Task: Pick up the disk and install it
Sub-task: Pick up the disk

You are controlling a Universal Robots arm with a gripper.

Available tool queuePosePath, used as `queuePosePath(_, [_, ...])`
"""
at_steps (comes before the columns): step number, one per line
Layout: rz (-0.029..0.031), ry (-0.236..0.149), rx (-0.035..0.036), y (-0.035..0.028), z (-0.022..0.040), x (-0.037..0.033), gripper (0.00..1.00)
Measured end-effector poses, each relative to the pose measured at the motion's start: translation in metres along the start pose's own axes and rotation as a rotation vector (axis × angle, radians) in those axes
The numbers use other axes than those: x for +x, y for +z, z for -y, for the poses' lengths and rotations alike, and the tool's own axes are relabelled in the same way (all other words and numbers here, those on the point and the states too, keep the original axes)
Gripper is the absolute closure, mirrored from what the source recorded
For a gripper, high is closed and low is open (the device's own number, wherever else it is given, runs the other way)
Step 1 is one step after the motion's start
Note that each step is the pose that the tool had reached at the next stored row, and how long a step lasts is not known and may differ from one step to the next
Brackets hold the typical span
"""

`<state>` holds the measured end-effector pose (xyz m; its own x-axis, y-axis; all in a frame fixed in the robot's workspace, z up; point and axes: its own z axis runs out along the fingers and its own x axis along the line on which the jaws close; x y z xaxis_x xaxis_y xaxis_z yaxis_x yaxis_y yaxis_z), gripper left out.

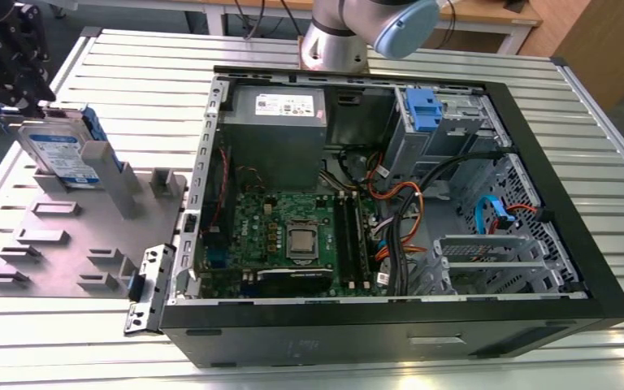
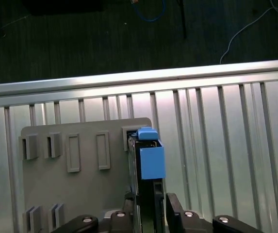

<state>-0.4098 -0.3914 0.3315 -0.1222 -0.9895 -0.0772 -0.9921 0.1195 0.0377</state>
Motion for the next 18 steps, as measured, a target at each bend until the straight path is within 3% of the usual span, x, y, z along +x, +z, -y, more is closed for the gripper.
queuePosePath(2, [0.0,0.0,0.0,0.0,0.0,0.0,0.53])
queuePosePath(5, [0.0,0.0,0.0,0.0,0.0002,0.0,0.47])
queuePosePath(6, [0.0,0.0,0.0,0.0,0.0002,0.0,0.41])
queuePosePath(11, [-0.0016,-0.043,-0.0033,0.0026,0.0002,0.0002,0.41])
queuePosePath(15, [-0.0034,-0.088,-0.0069,0.0078,0.0003,0.0006,0.41])
queuePosePath(18, [-0.0038,-0.098,-0.0075,0.0132,0.0006,0.001,0.41])
